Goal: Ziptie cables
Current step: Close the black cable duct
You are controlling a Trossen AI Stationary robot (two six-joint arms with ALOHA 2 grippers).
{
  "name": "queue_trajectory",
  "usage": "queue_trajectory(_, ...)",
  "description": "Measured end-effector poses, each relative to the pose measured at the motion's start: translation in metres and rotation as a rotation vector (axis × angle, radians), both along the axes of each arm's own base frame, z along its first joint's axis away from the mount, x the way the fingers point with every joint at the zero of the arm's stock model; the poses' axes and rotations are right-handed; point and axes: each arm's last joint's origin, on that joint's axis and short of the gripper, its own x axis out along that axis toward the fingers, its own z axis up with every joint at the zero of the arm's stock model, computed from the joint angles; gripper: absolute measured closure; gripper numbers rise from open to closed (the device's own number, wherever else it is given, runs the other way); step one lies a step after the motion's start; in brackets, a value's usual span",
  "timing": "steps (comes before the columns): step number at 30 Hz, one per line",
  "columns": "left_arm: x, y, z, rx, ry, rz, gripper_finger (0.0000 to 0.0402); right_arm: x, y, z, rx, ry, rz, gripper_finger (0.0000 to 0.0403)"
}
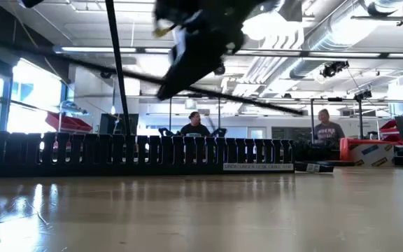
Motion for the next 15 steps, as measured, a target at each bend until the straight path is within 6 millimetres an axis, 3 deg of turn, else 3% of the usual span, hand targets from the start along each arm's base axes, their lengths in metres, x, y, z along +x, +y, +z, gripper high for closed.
queue_trajectory(6, 0.011, -0.026, -0.033, 0.014, 0.254, -0.006, 0.0401, 0.045, -0.016, -0.017, 0.040, 0.153, 0.007, 0.0199)
queue_trajectory(9, 0.014, -0.042, -0.051, 0.036, 0.335, 0.008, 0.0401, 0.057, -0.017, -0.032, 0.034, 0.252, 0.017, 0.0199)
queue_trajectory(15, 0.017, -0.065, -0.076, 0.062, 0.390, 0.047, 0.0401, 0.069, -0.015, -0.039, 0.074, 0.307, 0.017, 0.0199)
